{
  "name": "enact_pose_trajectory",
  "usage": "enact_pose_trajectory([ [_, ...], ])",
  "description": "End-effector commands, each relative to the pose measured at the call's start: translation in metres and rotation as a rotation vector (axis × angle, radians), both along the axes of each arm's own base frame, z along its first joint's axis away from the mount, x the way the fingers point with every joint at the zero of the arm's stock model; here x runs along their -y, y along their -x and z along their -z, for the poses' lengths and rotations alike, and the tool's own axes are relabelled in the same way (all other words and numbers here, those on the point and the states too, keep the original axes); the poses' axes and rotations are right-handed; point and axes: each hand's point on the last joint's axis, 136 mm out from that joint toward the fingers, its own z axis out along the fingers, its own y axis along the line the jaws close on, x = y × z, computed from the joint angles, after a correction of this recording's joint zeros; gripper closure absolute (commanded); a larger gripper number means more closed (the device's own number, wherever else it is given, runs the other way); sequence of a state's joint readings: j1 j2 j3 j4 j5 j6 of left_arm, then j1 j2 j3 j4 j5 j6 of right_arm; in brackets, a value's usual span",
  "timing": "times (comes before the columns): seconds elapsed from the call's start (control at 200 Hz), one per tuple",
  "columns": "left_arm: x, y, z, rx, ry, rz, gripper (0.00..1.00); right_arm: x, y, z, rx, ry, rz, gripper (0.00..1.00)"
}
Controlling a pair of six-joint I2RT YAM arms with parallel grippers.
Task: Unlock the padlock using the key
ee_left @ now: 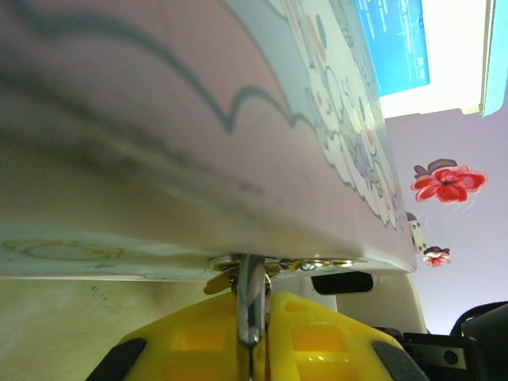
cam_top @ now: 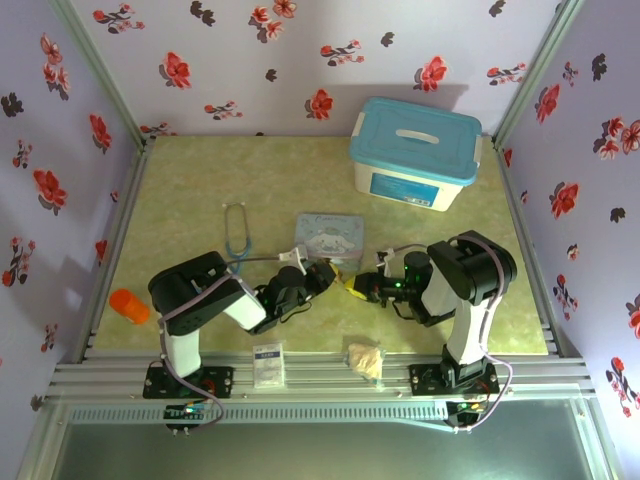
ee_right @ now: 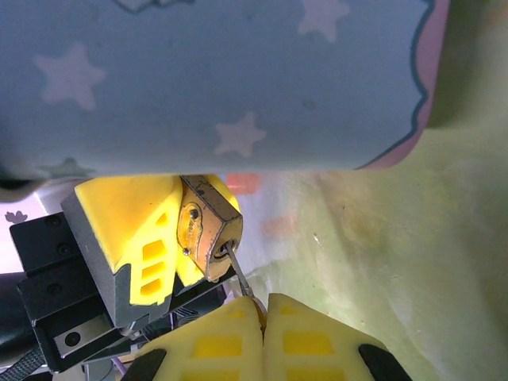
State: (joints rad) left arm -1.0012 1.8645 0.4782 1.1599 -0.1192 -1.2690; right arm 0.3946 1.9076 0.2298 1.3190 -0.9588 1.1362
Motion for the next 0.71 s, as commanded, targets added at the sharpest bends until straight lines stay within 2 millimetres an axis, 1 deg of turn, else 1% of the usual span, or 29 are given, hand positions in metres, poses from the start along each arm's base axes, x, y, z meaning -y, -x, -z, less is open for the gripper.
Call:
enact_pose_trajectory([
  [0.0,0.044,0.026,-0.063,0.089,0.208,0.22,1.0,-0.005,-0.021,-0.022,0.093,-0.045,0.026,1.0],
  [0.075,0.045,0.027,-0.064,0.09,0.211,0.237,1.0,-0.003,-0.023,-0.026,0.104,-0.049,0.037,1.0],
  [0.195,0.048,0.03,-0.069,0.091,0.225,0.283,1.0,0.004,-0.03,-0.028,0.107,-0.05,0.065,1.0],
  [0.31,0.051,0.032,-0.072,0.082,0.238,0.326,1.0,0.005,-0.037,-0.034,0.12,-0.06,0.079,1.0],
  [0.46,0.05,0.032,-0.064,0.064,0.229,0.348,1.0,0.006,-0.044,-0.04,0.136,-0.071,0.084,1.0],
  [0.58,0.049,0.034,-0.06,0.065,0.216,0.361,1.0,0.012,-0.049,-0.039,0.132,-0.072,0.099,1.0],
  [0.7,0.051,0.034,-0.053,0.05,0.208,0.371,1.0,0.012,-0.05,-0.038,0.131,-0.072,0.101,1.0],
])
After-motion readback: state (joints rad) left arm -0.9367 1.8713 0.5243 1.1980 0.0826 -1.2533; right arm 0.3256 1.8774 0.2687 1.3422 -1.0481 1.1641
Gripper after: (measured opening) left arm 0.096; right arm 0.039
